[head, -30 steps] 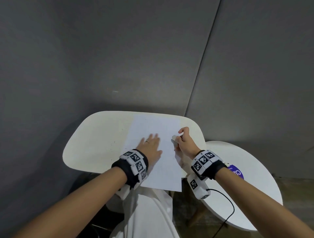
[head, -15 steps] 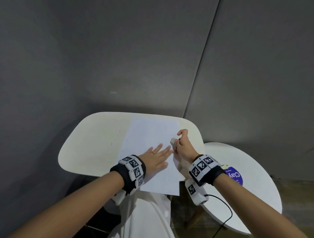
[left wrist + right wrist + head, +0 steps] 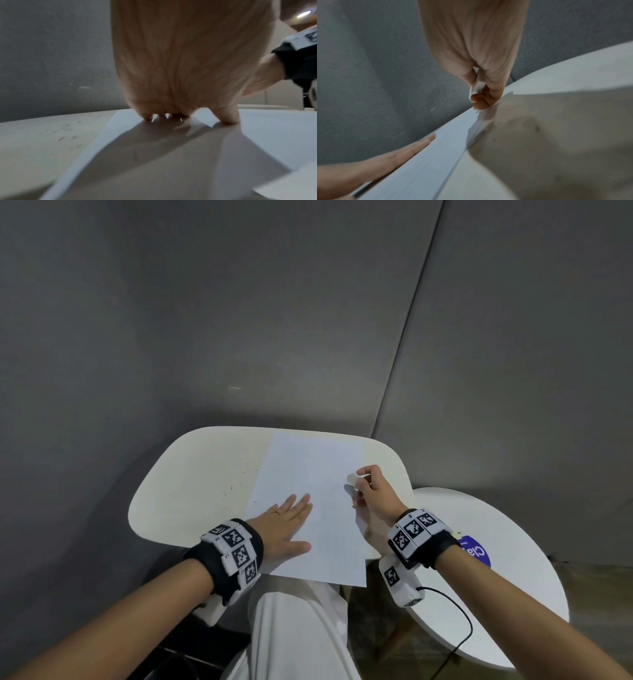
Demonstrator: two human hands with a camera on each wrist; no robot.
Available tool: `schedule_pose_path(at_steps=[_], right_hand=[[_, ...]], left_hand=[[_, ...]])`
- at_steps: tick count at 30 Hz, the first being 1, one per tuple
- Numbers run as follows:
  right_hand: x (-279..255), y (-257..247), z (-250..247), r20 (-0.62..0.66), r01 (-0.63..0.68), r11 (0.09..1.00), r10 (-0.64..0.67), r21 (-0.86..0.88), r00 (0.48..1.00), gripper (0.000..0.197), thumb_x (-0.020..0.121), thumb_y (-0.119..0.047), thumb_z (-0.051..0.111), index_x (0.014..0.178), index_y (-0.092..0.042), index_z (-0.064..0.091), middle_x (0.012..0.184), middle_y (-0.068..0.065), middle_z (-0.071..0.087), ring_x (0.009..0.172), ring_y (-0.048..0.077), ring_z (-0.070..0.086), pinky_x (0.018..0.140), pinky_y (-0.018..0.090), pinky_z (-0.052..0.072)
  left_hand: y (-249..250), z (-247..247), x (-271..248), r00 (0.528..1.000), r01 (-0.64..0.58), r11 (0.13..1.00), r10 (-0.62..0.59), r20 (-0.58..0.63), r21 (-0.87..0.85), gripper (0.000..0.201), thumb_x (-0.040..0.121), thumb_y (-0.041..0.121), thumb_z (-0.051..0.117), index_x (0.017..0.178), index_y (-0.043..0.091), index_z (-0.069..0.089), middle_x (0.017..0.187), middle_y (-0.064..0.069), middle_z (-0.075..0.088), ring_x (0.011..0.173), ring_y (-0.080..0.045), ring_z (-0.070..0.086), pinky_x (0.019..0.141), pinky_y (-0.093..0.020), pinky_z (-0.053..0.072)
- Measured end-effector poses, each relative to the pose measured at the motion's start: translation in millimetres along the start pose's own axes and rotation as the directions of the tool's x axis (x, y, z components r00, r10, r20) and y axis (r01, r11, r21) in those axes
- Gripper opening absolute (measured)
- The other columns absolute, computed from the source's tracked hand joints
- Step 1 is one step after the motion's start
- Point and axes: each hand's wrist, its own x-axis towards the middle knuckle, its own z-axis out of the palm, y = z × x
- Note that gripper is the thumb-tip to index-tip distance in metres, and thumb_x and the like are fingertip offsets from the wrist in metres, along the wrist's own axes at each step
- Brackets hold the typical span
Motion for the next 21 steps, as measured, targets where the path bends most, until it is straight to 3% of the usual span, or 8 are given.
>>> schedule_pose_path(at_steps=[2,5,8,10,12,15,18,21], right_hand=[[-4,-3,-5,0.004,0.042,0.999,-0.042,-0.028,0.999,0.007,0.097,-0.011,0.042,0.102,-0.008,0.046,0.078,0.003,0.053,0.065,0.017,0.052,0.062,0.020,0.045],[-15,-14,-5,0.178,0.085,0.996,-0.076,-0.042,0.981,0.004,0.092,-0.008,0.052,0.093,-0.010,0.055,0.071,0.001,0.054,0.059,0.011,0.049,0.057,0.017,0.042],[-24,-26,10,0.331,0.203,0.952,-0.120,-0.229,0.936,0.011,0.084,-0.014,0.066,0.090,-0.015,0.057,0.082,-0.006,0.059,0.072,0.007,0.054,0.066,0.015,0.042],[-24,-28,23,0.363,0.285,0.899,-0.157,-0.332,0.918,0.015,0.080,-0.013,0.068,0.093,-0.012,0.059,0.089,-0.005,0.059,0.080,0.009,0.054,0.068,0.013,0.040],[-21,-31,30,0.370,0.318,0.875,-0.177,-0.366,0.912,0.015,0.080,-0.010,0.066,0.093,-0.007,0.060,0.085,-0.008,0.058,0.077,0.008,0.052,0.064,0.010,0.038],[-17,-35,38,0.397,0.338,0.851,-0.171,-0.401,0.902,0.012,0.079,-0.011,0.068,0.084,-0.014,0.058,0.080,-0.011,0.054,0.072,0.005,0.048,0.060,0.008,0.036],[-17,-38,49,0.423,0.353,0.825,-0.155,-0.442,0.893,0.018,0.078,-0.010,0.068,0.079,-0.016,0.051,0.085,-0.003,0.057,0.071,0.008,0.048,0.058,0.009,0.036],[-18,-40,56,0.465,0.372,0.806,-0.138,-0.460,0.874,0.017,0.079,-0.006,0.066,0.084,-0.011,0.051,0.076,-0.009,0.054,0.068,0.001,0.047,0.057,0.005,0.036]], left_hand=[[-9,6,1,0.999,0.001,0.999,-0.002,-0.049,-0.032,0.078,0.101,0.049,0.031,0.152,0.011,-0.015,0.156,0.000,-0.028,0.146,-0.015,-0.021,0.118,-0.033,-0.006],[-11,9,8,0.996,0.000,0.999,-0.004,-0.093,-0.039,0.078,0.101,0.049,0.031,0.151,0.010,-0.015,0.156,-0.002,-0.028,0.146,-0.016,-0.021,0.117,-0.034,-0.008],[-3,8,22,0.988,0.048,0.998,-0.053,-0.142,-0.038,0.077,0.101,0.048,0.031,0.152,0.011,-0.013,0.157,-0.003,-0.026,0.147,-0.018,-0.019,0.118,-0.036,-0.006],[-3,1,27,0.991,0.042,0.997,-0.050,-0.122,-0.068,0.085,0.097,0.054,0.035,0.152,0.011,-0.013,0.158,-0.004,-0.024,0.147,-0.019,-0.018,0.118,-0.037,-0.005],[-13,-12,24,0.998,-0.022,0.997,0.018,-0.061,-0.076,0.105,0.083,0.068,0.044,0.153,0.013,-0.012,0.158,-0.002,-0.022,0.147,-0.020,-0.018,0.118,-0.037,-0.004],[-36,-20,12,0.997,-0.076,0.993,0.074,-0.031,-0.091,0.114,0.076,0.065,0.063,0.154,0.022,-0.009,0.159,0.006,-0.020,0.146,-0.014,-0.018,0.117,-0.034,-0.006],[-41,-14,12,0.997,-0.071,0.996,0.070,-0.022,-0.055,0.125,0.062,0.083,0.048,0.153,0.024,-0.013,0.158,0.007,-0.025,0.145,-0.015,-0.023,0.118,-0.041,-0.007],[-42,-12,20,0.998,-0.063,0.997,0.062,-0.016,-0.039,0.130,0.051,0.087,0.037,0.153,0.024,-0.014,0.157,0.005,-0.026,0.144,-0.018,-0.024,0.117,-0.046,-0.007]])
